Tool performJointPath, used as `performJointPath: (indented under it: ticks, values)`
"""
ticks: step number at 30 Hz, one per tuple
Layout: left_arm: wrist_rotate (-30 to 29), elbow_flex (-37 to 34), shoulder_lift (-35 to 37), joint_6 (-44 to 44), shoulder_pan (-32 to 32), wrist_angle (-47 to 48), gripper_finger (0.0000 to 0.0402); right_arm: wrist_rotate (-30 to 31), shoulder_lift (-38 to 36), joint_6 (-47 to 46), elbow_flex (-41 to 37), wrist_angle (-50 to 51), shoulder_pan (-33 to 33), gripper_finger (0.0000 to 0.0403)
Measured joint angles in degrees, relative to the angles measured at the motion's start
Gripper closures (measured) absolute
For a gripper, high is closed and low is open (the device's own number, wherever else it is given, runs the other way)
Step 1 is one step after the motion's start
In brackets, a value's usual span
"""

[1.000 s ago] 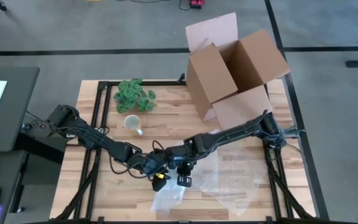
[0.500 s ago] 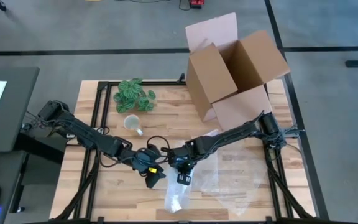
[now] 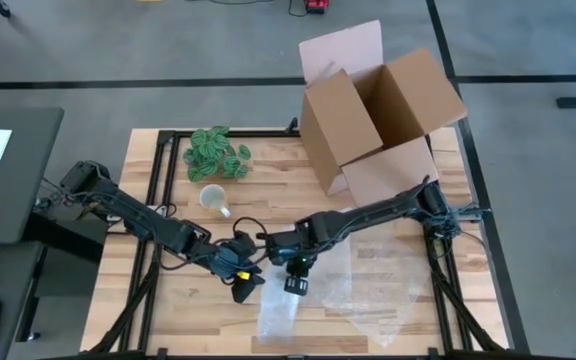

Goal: Wrap mug
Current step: Wrap the blue mug with bubble wrap

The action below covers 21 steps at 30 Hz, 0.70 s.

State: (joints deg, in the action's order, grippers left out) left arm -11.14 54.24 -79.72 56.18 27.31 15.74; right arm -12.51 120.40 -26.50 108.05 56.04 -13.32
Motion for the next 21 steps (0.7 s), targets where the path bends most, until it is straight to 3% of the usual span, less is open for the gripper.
performJointPath:
  ticks: [8,21]
  values:
    - [3.18,0.0,1.46,0.57,0.16,2.02,0.0251,2.33,-0.13,-0.01,4.88,-2.02,0.59,0.0403]
    - [5.26,-0.19,6.95,3.27,1.29,16.58,0.0251,2.21,-0.35,-1.53,-12.06,-18.75,0.7,0.0403]
